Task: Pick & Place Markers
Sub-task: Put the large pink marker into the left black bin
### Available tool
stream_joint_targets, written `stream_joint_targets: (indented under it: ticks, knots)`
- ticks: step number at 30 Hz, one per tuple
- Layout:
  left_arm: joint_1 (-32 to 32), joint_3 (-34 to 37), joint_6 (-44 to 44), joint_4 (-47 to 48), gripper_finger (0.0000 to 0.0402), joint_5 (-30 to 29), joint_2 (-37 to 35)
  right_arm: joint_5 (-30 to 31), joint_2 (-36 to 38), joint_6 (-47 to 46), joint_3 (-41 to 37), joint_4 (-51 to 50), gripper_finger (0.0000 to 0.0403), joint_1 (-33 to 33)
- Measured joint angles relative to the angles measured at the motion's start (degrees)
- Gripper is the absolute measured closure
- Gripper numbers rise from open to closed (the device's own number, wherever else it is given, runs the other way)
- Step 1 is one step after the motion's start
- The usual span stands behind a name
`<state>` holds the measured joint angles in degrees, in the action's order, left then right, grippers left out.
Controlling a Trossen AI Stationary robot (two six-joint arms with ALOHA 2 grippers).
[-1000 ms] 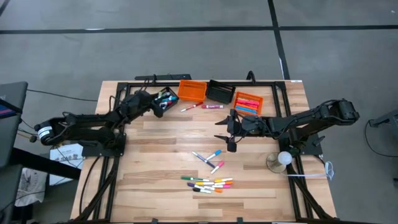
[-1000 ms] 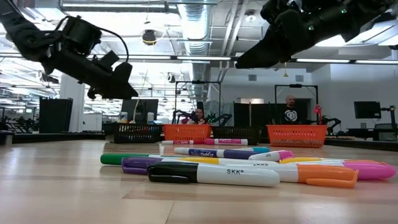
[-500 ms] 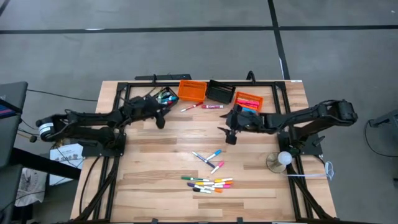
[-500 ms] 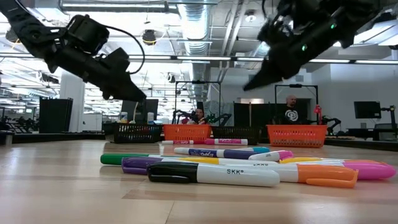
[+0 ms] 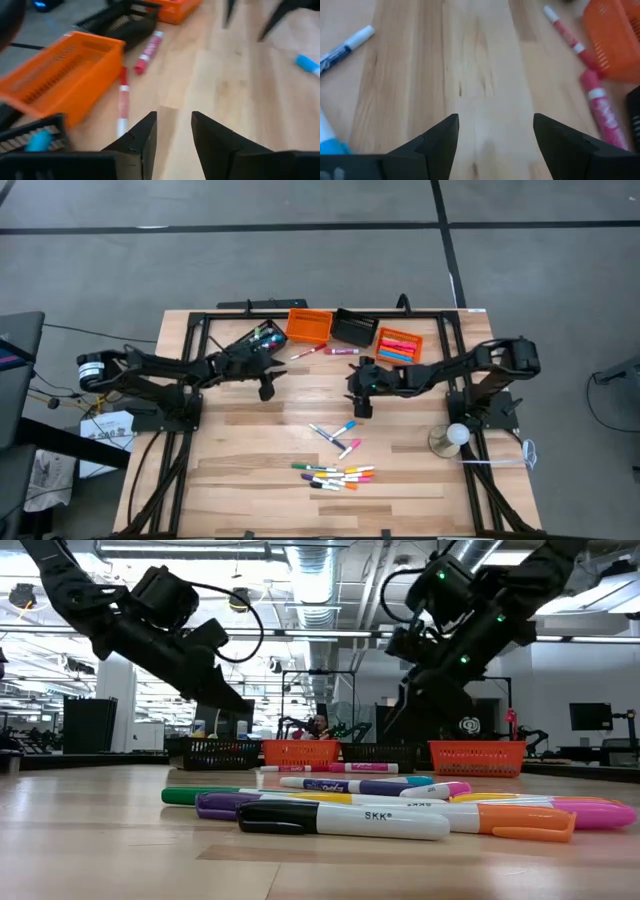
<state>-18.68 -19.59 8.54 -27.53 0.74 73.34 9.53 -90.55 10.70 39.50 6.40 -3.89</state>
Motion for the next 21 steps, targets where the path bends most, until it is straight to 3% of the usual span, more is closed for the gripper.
stream_joint_targets:
  ticks: [5,21]
  knots:
    - [0.2,-1.2,-1.8,-0.8,0.0280,0.9,2.8,5.6,-2.5,1.6,4.0,-0.7,0.0154,-1.0]
    - [0.4,-3.5,-3.2,-0.9,0.0280,1.5,6.2,3.9,-15.9,11.7,24.1,-18.9,0.0161,-9.6]
